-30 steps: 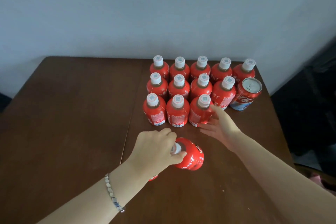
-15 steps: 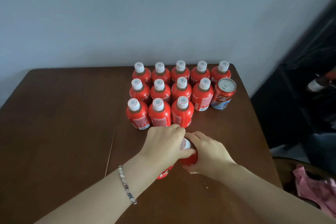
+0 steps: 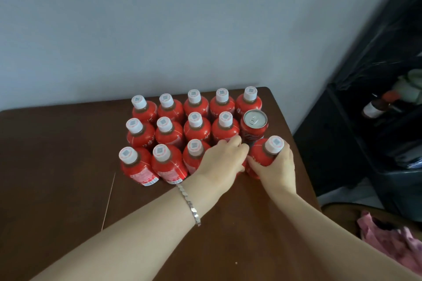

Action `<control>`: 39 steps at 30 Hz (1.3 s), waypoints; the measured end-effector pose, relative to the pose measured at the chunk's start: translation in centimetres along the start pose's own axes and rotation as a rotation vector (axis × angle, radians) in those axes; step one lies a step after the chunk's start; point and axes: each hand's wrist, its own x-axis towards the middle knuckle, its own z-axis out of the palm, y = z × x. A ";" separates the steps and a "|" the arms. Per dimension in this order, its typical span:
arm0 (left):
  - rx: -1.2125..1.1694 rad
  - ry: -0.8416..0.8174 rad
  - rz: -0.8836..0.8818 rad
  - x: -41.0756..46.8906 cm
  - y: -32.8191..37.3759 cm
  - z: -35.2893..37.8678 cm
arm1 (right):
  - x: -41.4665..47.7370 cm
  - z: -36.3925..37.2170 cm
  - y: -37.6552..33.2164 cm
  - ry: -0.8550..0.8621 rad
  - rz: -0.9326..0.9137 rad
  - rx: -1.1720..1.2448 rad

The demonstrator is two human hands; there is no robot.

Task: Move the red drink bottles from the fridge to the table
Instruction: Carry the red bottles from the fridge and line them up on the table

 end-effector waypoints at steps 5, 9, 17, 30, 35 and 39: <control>0.189 0.169 0.056 0.4 -1.3 0.5 | 0.1 -0.4 0.8 -0.309 0.036 -0.065; 0.192 0.162 -0.015 -1.2 -1.0 2.4 | 0.1 0.0 1.0 -0.319 0.095 -0.118; 0.305 0.207 -0.069 -1.2 -1.2 4.2 | 0.3 0.8 0.6 -0.275 0.157 -0.137; 0.160 0.191 -0.183 -2.2 0.4 3.1 | 0.0 -1.9 0.0 -0.603 0.215 -0.541; -0.004 0.110 -0.102 -6.0 1.4 -0.4 | -2.9 -4.2 -2.7 -0.673 0.036 -0.674; -0.212 -0.091 -0.287 -7.9 2.1 -4.3 | -5.2 -6.4 -6.2 -0.642 -0.063 -0.687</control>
